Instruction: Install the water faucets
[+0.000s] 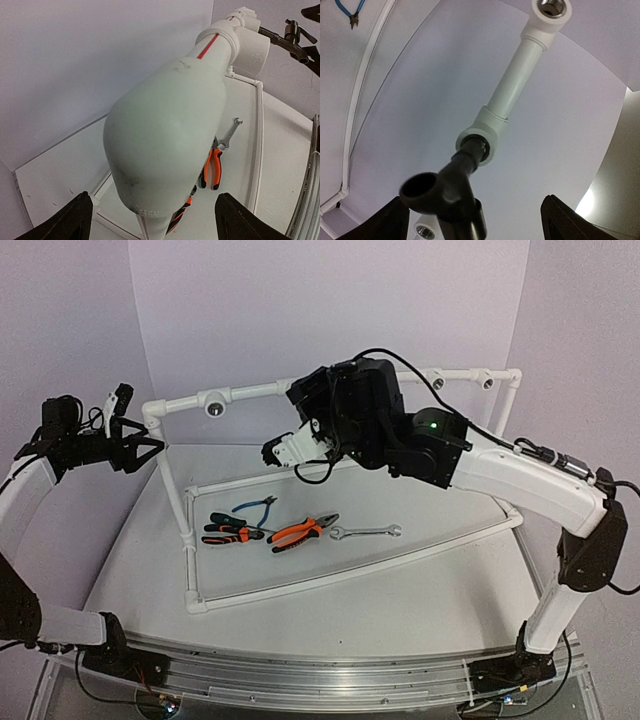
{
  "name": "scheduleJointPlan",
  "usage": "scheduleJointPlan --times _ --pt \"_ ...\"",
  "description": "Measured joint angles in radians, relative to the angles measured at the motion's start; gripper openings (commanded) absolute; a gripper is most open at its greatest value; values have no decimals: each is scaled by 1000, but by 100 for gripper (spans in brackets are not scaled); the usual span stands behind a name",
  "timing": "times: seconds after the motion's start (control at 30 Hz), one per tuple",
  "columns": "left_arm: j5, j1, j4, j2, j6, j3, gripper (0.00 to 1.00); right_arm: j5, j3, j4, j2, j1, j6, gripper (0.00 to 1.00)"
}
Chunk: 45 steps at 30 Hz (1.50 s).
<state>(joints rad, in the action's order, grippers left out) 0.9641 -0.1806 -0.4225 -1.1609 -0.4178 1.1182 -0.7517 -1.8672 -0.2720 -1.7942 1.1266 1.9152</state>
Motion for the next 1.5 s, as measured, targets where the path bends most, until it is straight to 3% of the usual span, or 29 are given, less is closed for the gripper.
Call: scheduleJointPlan --times 0.37,0.73,0.87,0.97,1.1,1.27,1.4,1.5 --pt "126 2 161 -117 20 -17 60 -32 -25 7 -56 -14 33 64" --pt "198 33 172 -134 -27 -21 14 -73 -5 62 -56 -11 23 37" --pt "205 31 158 -134 -41 -21 2 -91 25 92 -55 -12 7 28" --pt "205 30 139 -134 -54 -14 0 -96 56 139 -49 -10 -10 23" --pt "203 30 117 -134 -65 -9 0 -110 110 239 -41 -9 -44 3" --pt "192 31 101 -128 -63 -7 0 -143 161 362 -40 -6 -142 0" --pt "176 37 88 -118 -53 -6 0 -164 168 383 -40 -1 -371 0" --pt "156 43 82 -107 -48 -10 0 -168 183 383 -38 3 -672 0"
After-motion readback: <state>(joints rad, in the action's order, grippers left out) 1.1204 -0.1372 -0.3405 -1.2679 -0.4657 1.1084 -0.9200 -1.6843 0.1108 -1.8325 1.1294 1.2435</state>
